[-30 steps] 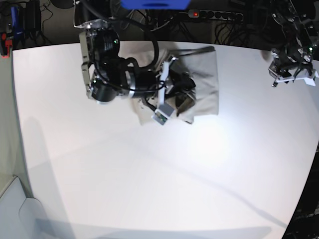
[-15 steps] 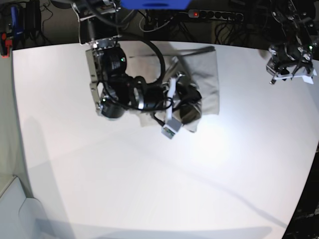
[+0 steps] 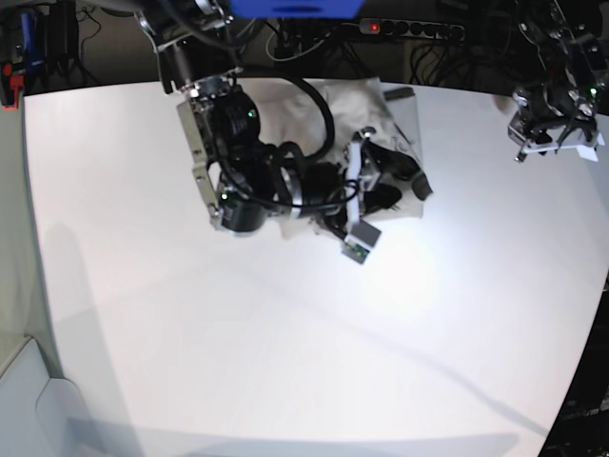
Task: Layout the t-shirt on the table in an organized manner, then fold the t-shirt properly
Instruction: 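Grasp the strip's free end with the right gripper and fold it over the stack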
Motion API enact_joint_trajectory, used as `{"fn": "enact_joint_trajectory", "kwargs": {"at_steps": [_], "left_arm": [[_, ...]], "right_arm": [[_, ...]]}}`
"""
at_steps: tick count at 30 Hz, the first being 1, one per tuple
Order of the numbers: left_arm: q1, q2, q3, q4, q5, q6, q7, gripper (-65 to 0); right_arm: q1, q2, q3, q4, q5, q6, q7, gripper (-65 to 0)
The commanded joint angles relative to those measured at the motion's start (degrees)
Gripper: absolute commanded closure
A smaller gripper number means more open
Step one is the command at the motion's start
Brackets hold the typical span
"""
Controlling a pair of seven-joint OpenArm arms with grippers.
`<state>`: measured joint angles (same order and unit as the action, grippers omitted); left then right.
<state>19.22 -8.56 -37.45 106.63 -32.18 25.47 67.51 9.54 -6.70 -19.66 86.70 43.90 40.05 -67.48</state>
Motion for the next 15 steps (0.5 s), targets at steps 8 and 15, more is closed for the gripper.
{"fn": "enact_joint_trajectory", "kwargs": {"at_steps": [8,15], "left_arm": [[1.74,-4.23,-0.39,1.02,-0.91,1.12,-0.21,-20.4],[2.01,-5.03,-3.56,1.02,-0.91,1.03,-0.03,-20.4]], "right_arm": [[0.35,2.52,2.12,5.39,1.16,-0.05,1.33,-33.9],[1.4,4.28,3.7,1.35,-0.87,-0.05,4.93,-22.0]]}}
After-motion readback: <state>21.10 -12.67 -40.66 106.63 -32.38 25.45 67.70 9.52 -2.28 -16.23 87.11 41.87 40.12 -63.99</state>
